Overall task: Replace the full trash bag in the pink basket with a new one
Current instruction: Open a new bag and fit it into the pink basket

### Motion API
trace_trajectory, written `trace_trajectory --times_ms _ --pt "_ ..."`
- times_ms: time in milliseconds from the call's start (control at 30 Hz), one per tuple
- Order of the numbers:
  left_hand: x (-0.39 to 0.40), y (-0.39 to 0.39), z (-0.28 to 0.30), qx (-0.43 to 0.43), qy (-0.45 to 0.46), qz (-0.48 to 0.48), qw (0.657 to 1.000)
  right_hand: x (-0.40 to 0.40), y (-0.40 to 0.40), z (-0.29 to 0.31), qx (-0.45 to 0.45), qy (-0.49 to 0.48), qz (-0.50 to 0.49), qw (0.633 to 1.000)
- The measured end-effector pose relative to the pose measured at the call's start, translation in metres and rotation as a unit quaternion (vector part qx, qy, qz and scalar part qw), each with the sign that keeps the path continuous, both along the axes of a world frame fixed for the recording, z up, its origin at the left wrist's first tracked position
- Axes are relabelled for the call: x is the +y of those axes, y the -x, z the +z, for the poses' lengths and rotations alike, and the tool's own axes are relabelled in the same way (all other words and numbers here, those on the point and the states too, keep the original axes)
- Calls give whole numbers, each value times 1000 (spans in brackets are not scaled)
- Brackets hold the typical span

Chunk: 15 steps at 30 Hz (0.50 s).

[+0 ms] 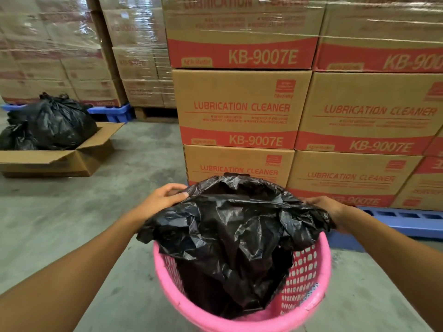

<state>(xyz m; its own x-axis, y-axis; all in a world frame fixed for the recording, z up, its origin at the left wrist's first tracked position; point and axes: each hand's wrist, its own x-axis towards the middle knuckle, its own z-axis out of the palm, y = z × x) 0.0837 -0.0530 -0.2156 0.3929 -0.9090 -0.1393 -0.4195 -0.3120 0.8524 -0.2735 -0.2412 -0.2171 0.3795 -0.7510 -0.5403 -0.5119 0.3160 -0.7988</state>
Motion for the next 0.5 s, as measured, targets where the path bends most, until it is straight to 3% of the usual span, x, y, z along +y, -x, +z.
trace_trajectory --times_ms 67,133,200,233,300,400,500 --pt "16 3 3 -19 21 2 1000 9 10 6 17 4 -14 1000" --pt "26 8 17 -78 53 6 996 14 11 19 22 179 -80 980" --pt "32 17 39 -127 110 8 986 25 3 47 -24 387 -139 911" --pt "34 24 53 -144 131 -1 981 35 -3 66 -51 450 -114 885" --pt "41 41 77 -168 127 -51 976 60 -14 94 -72 482 50 872" --pt "61 70 92 -224 10 -170 960 94 -20 104 59 405 301 862" --pt "85 87 86 -284 -85 -214 931 115 -5 81 133 434 368 812"
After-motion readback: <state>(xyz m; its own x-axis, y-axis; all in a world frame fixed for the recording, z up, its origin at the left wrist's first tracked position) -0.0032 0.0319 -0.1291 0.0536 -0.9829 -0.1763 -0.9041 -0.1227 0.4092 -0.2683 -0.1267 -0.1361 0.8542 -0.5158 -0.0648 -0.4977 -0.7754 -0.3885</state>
